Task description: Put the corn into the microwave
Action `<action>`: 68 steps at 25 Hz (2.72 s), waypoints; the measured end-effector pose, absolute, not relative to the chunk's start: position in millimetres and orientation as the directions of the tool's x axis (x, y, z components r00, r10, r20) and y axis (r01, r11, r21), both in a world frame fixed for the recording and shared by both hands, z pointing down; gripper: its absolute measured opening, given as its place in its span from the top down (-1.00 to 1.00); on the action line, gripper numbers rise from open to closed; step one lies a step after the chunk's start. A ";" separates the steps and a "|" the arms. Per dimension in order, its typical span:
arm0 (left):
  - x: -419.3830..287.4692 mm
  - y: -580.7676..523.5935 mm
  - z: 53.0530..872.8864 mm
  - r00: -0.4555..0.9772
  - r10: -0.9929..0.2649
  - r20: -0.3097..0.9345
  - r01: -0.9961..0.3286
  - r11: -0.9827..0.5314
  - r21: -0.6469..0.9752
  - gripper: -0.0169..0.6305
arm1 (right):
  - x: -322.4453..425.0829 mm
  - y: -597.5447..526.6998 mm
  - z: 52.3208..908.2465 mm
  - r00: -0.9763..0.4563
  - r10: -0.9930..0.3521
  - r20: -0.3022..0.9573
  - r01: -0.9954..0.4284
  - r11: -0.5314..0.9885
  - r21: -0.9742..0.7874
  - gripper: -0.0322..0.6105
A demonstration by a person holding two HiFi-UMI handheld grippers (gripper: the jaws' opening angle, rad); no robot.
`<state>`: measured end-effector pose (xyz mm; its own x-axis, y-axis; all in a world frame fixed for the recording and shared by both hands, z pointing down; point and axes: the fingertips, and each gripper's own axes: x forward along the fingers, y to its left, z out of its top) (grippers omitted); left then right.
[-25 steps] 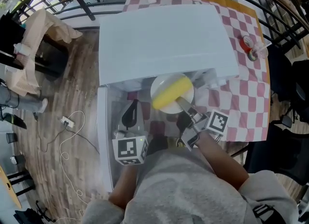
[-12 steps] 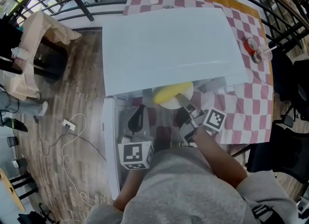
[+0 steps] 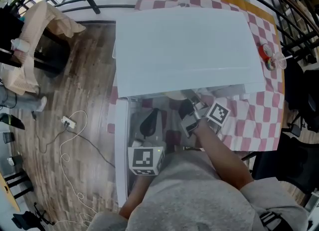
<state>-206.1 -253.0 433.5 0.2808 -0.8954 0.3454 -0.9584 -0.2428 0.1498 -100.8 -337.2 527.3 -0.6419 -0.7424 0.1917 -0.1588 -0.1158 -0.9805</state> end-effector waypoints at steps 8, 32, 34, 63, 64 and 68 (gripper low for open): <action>-209.2 -252.4 435.4 0.271 -0.896 0.351 -0.961 -0.232 0.151 0.91 | -105.4 -350.6 538.6 -0.622 -0.750 0.223 -0.163 -0.154 -0.974 0.80; -190.0 -242.9 439.9 0.299 -0.878 0.374 -0.954 -0.280 0.105 0.91 | -128.2 -325.0 514.8 -0.839 -0.490 0.238 -0.428 0.323 -0.844 0.05; -187.6 -242.4 438.9 0.303 -0.875 0.378 -0.953 -0.288 0.096 0.91 | -128.0 -320.5 520.1 -0.840 -0.454 0.298 -0.488 0.391 -0.780 0.04; -180.0 -245.5 438.9 0.240 -0.874 0.423 -0.963 -0.268 -0.007 0.91 | -94.2 -305.6 544.3 -0.507 -0.594 0.624 -0.814 0.568 -0.120 -0.07; -179.6 -245.3 438.6 0.240 -0.874 0.423 -0.963 -0.269 -0.008 0.91 | -93.0 -305.5 543.5 -0.501 -0.604 0.620 -0.817 0.567 -0.108 -0.07; -178.6 -244.2 439.2 0.242 -0.872 0.426 -0.962 -0.274 -0.014 0.91 | -89.4 -304.1 536.6 -0.495 -0.637 0.591 -0.819 0.569 -0.073 -0.07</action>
